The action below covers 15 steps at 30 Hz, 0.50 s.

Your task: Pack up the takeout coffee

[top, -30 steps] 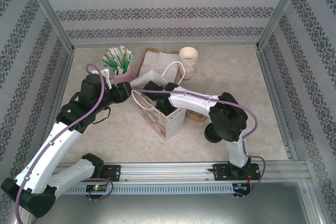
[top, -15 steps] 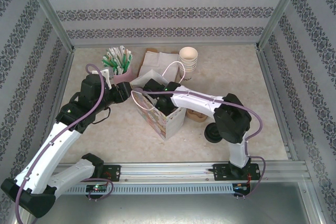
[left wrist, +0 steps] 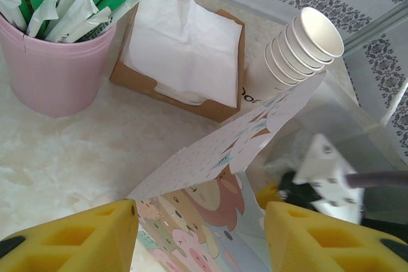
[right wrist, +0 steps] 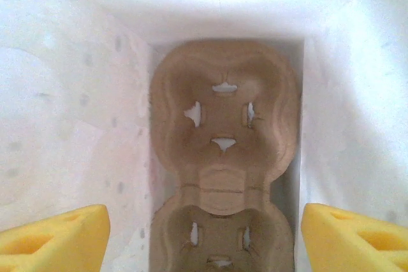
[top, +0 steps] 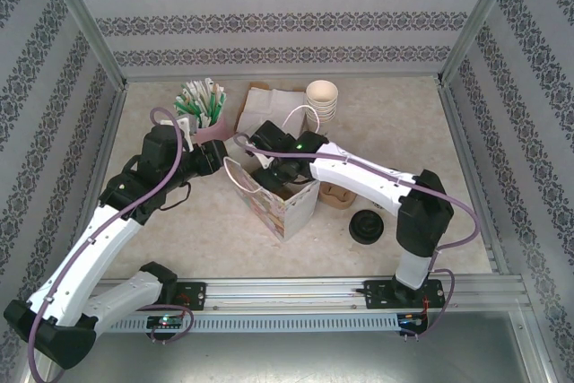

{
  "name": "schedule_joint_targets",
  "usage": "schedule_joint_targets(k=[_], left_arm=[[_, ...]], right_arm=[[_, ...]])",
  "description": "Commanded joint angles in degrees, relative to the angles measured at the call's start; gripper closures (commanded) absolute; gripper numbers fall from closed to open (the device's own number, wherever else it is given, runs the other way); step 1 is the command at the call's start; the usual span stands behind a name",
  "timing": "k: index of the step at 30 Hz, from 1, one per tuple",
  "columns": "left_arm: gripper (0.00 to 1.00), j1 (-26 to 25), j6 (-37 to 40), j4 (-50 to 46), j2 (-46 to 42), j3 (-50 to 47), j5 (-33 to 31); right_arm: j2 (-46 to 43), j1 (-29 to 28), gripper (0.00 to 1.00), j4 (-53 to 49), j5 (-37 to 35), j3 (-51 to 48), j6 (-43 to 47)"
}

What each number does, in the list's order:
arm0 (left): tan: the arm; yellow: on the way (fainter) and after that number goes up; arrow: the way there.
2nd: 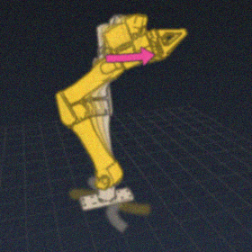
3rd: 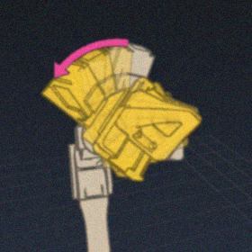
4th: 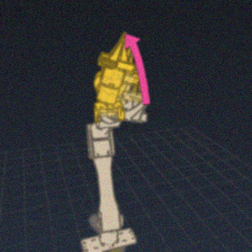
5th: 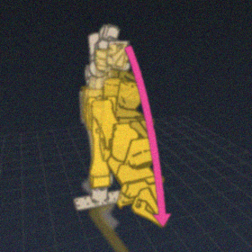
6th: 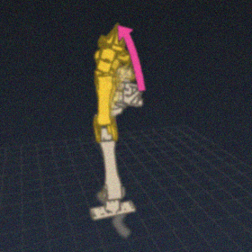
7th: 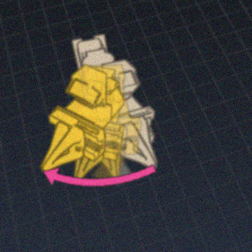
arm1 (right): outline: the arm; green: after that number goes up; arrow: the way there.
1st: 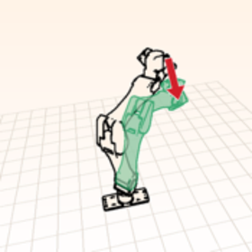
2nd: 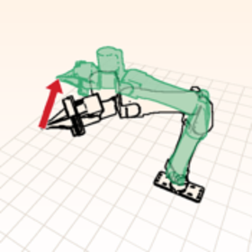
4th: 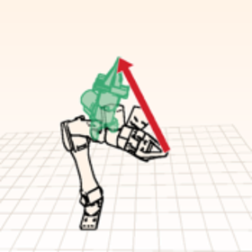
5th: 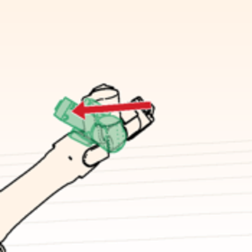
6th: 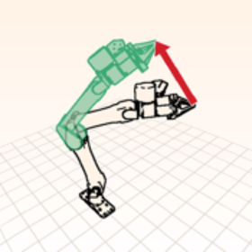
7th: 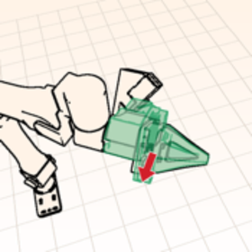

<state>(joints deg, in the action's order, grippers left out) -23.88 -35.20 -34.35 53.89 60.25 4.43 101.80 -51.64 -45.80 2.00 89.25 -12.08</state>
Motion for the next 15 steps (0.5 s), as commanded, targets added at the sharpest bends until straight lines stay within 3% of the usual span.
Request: schedule_joint_targets(k=[1, 15], left_arm=[[0.43, 0.5, 0.7, -2.1, 0.2, 2.4, -0.8], [0.39, 0.4, 1.7, -4.8, 0.6, 4.4, -4.4]], right_arm=[[-3.8, -0.7, 0.2, -1.3, -0.9, 3.6, 0.2], [-14.3, -0.8, 0.18, -1.0, -3.7, 8.9, -0.2]])
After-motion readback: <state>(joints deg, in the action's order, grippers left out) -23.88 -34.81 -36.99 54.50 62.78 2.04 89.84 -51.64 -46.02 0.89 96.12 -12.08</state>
